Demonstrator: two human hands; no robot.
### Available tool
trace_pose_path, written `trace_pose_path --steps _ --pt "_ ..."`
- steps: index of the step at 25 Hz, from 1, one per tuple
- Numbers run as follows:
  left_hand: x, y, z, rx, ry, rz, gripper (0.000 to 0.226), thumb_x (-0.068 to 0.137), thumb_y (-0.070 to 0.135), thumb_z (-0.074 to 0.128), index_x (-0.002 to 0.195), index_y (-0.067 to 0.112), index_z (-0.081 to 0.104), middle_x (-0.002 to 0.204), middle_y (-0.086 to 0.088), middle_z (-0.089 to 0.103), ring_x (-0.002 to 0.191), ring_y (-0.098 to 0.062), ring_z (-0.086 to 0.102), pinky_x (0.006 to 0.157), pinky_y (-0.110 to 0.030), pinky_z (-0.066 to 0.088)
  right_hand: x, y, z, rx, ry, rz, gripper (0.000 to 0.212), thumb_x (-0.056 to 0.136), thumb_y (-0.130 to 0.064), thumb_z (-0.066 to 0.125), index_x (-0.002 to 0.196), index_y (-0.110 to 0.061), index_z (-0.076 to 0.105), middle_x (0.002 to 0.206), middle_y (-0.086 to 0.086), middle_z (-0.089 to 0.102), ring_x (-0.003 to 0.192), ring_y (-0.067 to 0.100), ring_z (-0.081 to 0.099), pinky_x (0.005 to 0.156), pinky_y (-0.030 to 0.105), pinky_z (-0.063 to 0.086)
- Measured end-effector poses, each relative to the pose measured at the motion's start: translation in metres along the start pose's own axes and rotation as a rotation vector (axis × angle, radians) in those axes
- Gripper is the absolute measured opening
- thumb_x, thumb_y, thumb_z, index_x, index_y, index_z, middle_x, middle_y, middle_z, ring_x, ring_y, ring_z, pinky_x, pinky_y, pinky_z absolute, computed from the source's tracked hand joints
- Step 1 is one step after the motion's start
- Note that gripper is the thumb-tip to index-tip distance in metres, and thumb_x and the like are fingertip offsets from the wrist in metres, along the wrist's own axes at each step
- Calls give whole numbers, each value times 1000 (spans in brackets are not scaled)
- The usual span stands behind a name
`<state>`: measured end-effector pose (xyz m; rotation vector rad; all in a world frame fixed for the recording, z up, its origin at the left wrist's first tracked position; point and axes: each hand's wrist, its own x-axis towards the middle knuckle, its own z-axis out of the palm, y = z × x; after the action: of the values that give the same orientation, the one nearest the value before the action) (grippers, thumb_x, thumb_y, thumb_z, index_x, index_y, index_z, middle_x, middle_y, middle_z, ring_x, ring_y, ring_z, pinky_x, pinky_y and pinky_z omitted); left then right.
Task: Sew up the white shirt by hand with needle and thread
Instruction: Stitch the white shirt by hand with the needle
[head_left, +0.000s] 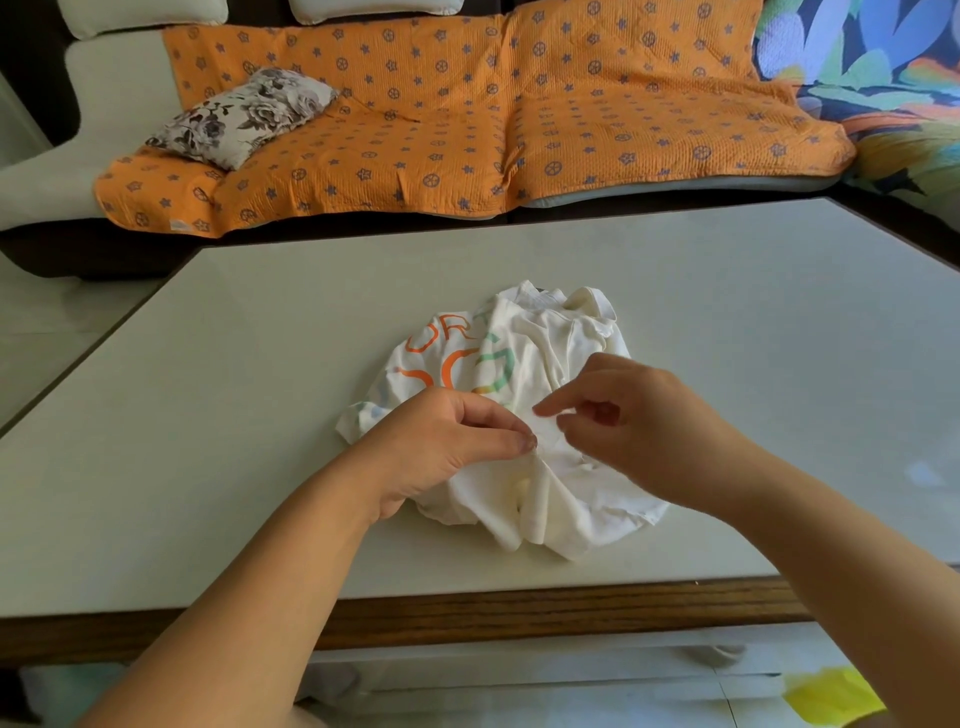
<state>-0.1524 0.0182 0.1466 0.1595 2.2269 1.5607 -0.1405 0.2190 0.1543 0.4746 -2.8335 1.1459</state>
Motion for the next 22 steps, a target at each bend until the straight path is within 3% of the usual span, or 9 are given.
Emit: trace_pose_path --steps 6,12,17,22 --pt "-1 1 2 16 10 3 5 81 21 76 80 25 78 90 9 76 90 3 66 83 -15 41 0 2 11 24 -7 17 8 86 -21 70 83 -24 77 75 -7 55 68 0 50 66 10 40" --pt "0 0 0 -13 1 -2 7 82 19 74 81 26 77 89 11 76 91 5 66 85 -15 41 15 23 5 -107 289 181 12 86 -14 66 78 -12 75 78 -5 58 68 10 53 58 12 36" --pt "0 -1 -1 4 1 -1 6 82 19 75 83 24 78 92 7 76 96 0 67 92 -18 43 11 15 7 52 110 163 13 90 -25 66 79 -24 73 85 -10 64 78 5 59 64 8 41" --pt "0 -2 -2 -3 -5 -4 7 81 20 75 80 26 78 90 8 76 94 1 67 91 -19 42 16 21 -1 -10 194 154 16 92 -20 63 83 -14 75 81 -6 58 73 -3 54 63 4 36"
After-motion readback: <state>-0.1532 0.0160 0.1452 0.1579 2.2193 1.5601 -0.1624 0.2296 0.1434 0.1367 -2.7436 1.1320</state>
